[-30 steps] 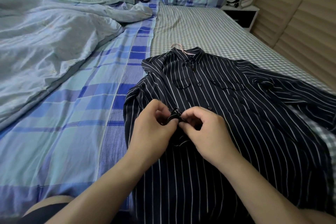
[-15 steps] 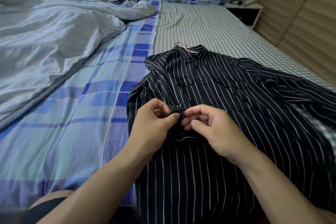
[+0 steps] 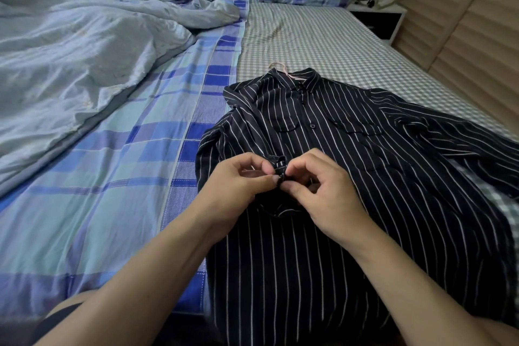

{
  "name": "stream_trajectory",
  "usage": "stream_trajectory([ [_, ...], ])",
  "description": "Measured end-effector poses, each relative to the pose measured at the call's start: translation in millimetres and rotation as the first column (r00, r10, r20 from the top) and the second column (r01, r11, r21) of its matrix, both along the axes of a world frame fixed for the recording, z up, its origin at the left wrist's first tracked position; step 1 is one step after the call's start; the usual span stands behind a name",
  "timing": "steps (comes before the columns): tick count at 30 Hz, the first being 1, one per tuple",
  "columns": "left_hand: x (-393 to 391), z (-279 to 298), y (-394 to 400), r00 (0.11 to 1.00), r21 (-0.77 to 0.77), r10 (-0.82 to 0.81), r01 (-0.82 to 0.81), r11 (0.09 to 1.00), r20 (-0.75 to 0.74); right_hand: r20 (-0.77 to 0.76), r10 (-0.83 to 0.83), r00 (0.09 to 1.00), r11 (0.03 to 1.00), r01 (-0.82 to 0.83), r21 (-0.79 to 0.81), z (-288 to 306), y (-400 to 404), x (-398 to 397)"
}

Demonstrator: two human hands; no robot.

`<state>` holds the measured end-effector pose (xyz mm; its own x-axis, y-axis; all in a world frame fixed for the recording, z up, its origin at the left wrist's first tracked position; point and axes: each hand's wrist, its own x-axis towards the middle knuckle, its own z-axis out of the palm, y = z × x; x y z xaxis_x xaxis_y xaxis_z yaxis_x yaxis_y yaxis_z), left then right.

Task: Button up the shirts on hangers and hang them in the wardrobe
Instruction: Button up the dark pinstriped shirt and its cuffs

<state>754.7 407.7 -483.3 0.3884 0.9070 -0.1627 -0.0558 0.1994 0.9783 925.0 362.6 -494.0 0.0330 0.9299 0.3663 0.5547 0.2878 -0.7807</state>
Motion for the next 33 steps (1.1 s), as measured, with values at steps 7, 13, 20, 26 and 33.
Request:
stream_trajectory([
  [7, -1, -2, 3, 0.999, -0.113, -0.005, 0.010, 0.994, 0.043, -0.037, 0.017, 0.999, 1.000, -0.017, 0.001, -7, 1, 2],
  [13, 2, -2, -5, 0.997, -0.026, 0.059, -0.060, 0.998, -0.040, 0.040, -0.052, 0.998, 0.993, 0.047, 0.112, -16, -2, -2],
  [20, 6, -4, -17, 0.967, 0.238, 0.166, -0.117, 0.964, -0.195, 0.193, -0.139, 0.971, 0.952, 0.077, 0.298, -25, -10, -13],
  [26, 5, -11, -14, 0.951, 0.252, 0.219, -0.162, 0.954, -0.217, 0.255, -0.136, 0.957, 0.950, 0.052, 0.309, -25, -9, -12],
  [33, 3, -10, -10, 0.947, 0.290, 0.206, -0.131, 0.948, -0.245, 0.211, -0.111, 0.971, 0.940, 0.033, 0.341, -24, -4, -2],
])
